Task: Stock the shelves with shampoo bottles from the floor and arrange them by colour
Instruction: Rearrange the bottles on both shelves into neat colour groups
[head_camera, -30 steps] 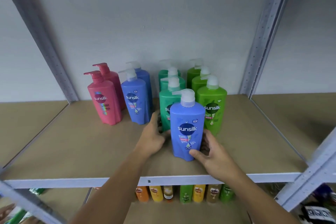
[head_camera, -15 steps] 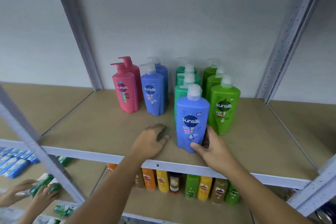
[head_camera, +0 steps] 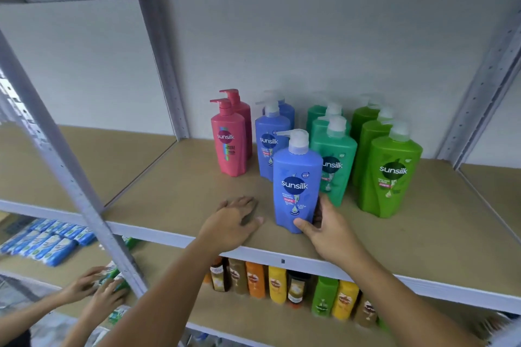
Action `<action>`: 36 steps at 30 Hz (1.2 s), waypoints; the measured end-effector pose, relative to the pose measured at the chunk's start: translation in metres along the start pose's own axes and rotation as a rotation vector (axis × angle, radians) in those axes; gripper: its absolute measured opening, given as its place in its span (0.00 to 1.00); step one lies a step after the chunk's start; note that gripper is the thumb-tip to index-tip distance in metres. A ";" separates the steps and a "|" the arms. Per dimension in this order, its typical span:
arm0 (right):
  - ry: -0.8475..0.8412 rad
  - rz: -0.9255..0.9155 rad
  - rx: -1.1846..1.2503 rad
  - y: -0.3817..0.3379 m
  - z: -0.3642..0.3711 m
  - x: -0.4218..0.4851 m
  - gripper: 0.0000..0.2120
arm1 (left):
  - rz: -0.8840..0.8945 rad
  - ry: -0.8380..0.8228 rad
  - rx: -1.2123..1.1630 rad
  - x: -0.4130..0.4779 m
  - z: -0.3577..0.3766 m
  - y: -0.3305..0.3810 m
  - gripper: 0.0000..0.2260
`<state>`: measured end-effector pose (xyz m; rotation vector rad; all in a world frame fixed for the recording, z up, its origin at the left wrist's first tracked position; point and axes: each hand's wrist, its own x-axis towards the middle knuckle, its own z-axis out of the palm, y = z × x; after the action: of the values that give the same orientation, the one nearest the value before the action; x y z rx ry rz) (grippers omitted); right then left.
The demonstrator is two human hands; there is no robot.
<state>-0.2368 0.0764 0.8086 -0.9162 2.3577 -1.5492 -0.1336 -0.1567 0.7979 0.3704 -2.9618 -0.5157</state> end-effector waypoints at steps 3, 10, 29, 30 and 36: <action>0.021 0.011 -0.016 -0.004 0.016 0.009 0.26 | 0.032 -0.037 0.009 0.010 -0.006 -0.024 0.28; 0.082 0.031 -0.033 -0.015 0.048 0.031 0.26 | 0.106 -0.047 -0.015 0.037 -0.022 -0.075 0.28; 0.200 0.058 -0.103 -0.023 0.075 0.036 0.34 | 0.305 -0.056 -0.041 0.057 -0.025 -0.087 0.38; 0.211 0.060 -0.104 -0.022 0.075 0.037 0.34 | 0.310 -0.040 -0.042 0.058 -0.024 -0.087 0.38; 0.214 0.089 -0.109 -0.021 0.076 0.043 0.33 | 0.305 0.015 -0.018 0.053 -0.016 -0.091 0.37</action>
<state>-0.2283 -0.0125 0.8013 -0.6846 2.6141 -1.5677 -0.1624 -0.2585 0.7850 -0.0797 -2.9184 -0.4973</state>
